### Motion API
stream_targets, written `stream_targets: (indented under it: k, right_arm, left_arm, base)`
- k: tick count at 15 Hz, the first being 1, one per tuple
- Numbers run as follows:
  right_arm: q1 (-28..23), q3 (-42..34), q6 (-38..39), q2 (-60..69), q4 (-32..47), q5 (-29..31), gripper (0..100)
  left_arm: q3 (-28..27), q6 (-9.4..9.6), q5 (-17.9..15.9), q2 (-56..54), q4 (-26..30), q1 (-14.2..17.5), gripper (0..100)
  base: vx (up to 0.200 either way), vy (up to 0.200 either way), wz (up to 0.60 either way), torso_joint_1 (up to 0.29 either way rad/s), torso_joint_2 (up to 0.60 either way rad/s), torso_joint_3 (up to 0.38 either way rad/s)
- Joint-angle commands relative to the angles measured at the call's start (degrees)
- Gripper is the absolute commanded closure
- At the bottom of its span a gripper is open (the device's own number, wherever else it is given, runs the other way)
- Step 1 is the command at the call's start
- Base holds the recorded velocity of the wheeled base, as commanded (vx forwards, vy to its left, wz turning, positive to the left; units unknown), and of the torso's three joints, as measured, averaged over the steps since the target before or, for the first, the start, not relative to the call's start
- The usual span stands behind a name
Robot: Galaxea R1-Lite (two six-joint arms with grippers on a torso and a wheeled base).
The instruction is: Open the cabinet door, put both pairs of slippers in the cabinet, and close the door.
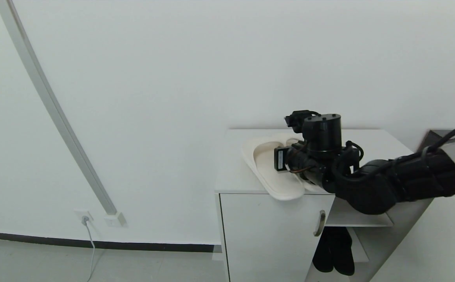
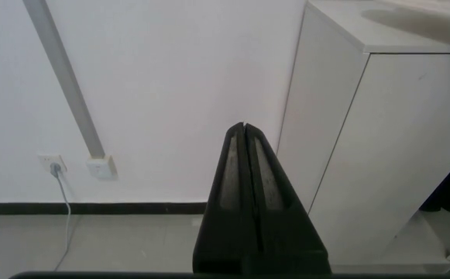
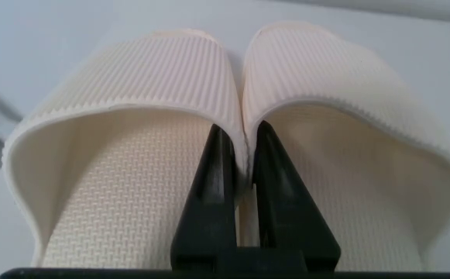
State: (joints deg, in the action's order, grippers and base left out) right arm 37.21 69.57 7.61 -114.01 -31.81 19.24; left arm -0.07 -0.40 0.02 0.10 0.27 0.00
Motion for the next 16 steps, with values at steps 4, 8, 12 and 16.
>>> stream_targets:
  k: [4, 8, 12, 16]
  right_arm:
    - [-2.9, -26.5, -5.9, 16.4, -14.9, -12.0, 100]
    - [-2.5, -31.5, -5.8, 19.9, -16.3, -13.1, 100]
    - [-2.0, -31.6, -5.5, 19.1, -16.3, -13.5, 100]
    - [0.1, -31.8, -5.5, 18.5, -16.4, -13.3, 100]
  left_arm:
    - [0.1, 0.23, 0.0, 0.0, 0.0, 0.0, 100]
    - [0.1, 0.84, -0.1, 0.0, 0.0, 0.0, 100]
    - [0.1, 0.40, -0.2, 0.0, 0.0, 0.0, 100]
    - [0.0, 0.40, -0.2, 0.0, 0.0, 0.0, 100]
  base:
    - [0.000, 0.000, 0.00, 0.000, 0.00, 0.000]
    - [0.000, 0.000, 0.00, 0.000, 0.00, 0.000]
    - [0.000, 0.000, 0.00, 0.000, 0.00, 0.000]
    - [0.000, 0.000, 0.00, 0.000, 0.00, 0.000]
